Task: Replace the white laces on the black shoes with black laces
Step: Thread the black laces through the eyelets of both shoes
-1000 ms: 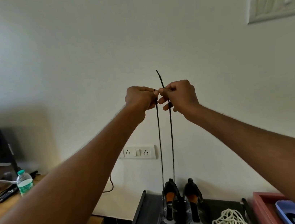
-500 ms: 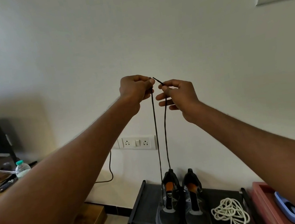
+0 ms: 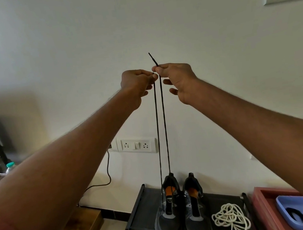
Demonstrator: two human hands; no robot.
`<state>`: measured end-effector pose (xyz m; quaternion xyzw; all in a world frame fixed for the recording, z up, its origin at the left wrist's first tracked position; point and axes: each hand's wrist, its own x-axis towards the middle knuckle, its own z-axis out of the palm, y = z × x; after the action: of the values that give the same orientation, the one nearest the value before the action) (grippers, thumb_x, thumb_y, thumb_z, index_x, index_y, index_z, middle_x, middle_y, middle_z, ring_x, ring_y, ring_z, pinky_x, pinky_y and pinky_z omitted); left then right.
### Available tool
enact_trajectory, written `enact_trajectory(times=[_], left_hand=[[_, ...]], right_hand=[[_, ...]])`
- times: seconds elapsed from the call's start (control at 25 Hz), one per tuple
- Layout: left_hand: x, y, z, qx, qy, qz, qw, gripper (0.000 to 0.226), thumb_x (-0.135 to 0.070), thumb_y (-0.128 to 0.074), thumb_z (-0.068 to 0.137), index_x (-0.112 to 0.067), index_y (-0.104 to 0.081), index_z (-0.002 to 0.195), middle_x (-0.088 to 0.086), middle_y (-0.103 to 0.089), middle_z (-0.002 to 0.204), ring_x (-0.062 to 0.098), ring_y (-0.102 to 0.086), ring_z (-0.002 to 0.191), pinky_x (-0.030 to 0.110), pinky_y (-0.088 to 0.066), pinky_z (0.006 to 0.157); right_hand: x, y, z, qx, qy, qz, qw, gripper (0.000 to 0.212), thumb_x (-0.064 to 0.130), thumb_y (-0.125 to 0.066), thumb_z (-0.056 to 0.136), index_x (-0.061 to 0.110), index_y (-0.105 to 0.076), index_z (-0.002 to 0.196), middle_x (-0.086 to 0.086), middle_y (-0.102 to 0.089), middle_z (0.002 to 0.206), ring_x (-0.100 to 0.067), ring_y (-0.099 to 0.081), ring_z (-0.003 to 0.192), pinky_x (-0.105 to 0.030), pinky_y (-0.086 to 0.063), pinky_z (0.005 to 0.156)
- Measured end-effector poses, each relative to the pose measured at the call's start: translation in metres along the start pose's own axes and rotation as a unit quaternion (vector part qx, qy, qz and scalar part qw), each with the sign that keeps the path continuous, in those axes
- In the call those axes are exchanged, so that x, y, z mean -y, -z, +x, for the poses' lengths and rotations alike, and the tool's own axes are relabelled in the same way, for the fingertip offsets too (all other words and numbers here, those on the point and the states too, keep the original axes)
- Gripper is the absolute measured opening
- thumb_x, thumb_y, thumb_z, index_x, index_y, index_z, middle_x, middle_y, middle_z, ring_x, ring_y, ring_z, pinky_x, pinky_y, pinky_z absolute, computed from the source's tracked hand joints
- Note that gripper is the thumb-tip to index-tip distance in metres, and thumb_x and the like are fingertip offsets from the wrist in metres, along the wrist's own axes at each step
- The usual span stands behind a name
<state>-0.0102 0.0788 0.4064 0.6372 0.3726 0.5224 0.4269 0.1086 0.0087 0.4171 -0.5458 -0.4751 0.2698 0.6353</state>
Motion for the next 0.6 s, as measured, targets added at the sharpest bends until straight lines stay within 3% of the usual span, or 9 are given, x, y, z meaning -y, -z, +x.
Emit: enact_trajectory(times=[0.16,0.28,0.36,0.44,0.52,0.6], left_hand=[[0.002,0.004,-0.008,0.02,0.002,-0.016,1.0,0.006,-0.014,-0.068,0.1,-0.009,-0.07,0.1,0.01,-0.077,0.092,0.024,-0.078,0.089,0.032,-0.06,0.073],[0.017,0.014,-0.018,0.015,0.013,0.019,1.0,0.009,-0.014,-0.061,0.104,-0.007,-0.066,0.103,0.009,-0.071,0.085,0.021,-0.077,0.081,0.032,-0.06,0.076],[0.045,0.019,-0.028,0.02,0.02,0.076,0.997,0.008,-0.013,-0.063,0.102,-0.006,-0.065,0.098,0.011,-0.07,0.084,0.021,-0.075,0.078,0.027,-0.057,0.068],[0.09,0.022,-0.041,0.032,0.039,0.098,0.994,0.009,-0.012,-0.063,0.102,-0.006,-0.062,0.096,0.013,-0.069,0.083,0.023,-0.075,0.077,0.031,-0.059,0.068],[0.141,0.02,-0.056,0.039,0.052,0.079,0.995,0.009,-0.012,-0.06,0.104,-0.007,-0.058,0.096,0.013,-0.066,0.081,0.025,-0.074,0.074,0.037,-0.063,0.07],[0.193,0.012,-0.067,0.038,0.062,0.102,0.992,0.01,-0.012,-0.059,0.105,-0.007,-0.06,0.097,0.01,-0.068,0.084,0.02,-0.068,0.071,0.033,-0.057,0.063]], right_hand=[[-0.003,-0.004,-0.005,-0.011,0.004,0.017,1.0,0.016,0.02,-0.066,0.101,0.02,-0.08,0.109,0.003,-0.077,0.106,-0.014,-0.069,0.1,-0.032,-0.046,0.077],[-0.024,-0.002,-0.013,-0.009,0.005,0.001,1.0,0.016,0.019,-0.064,0.102,0.017,-0.079,0.107,-0.001,-0.073,0.092,-0.013,-0.066,0.074,-0.029,-0.051,0.069],[-0.057,-0.001,-0.02,0.006,-0.002,-0.043,0.999,0.014,0.018,-0.066,0.1,0.014,-0.079,0.105,-0.001,-0.066,0.083,-0.012,-0.05,0.059,-0.024,-0.044,0.053],[-0.106,0.0,-0.029,0.03,-0.022,-0.101,0.994,0.014,0.018,-0.069,0.098,0.012,-0.079,0.104,0.0,-0.064,0.079,-0.011,-0.042,0.054,-0.023,-0.036,0.047],[-0.16,0.004,-0.042,0.061,-0.056,-0.132,0.988,0.013,0.018,-0.07,0.097,0.012,-0.079,0.103,-0.001,-0.065,0.078,-0.01,-0.041,0.051,-0.021,-0.031,0.044],[-0.22,0.007,-0.052,0.082,-0.082,-0.169,0.979,0.011,0.017,-0.071,0.097,0.012,-0.08,0.1,0.0,-0.067,0.076,-0.005,-0.046,0.049,-0.017,-0.033,0.044]])
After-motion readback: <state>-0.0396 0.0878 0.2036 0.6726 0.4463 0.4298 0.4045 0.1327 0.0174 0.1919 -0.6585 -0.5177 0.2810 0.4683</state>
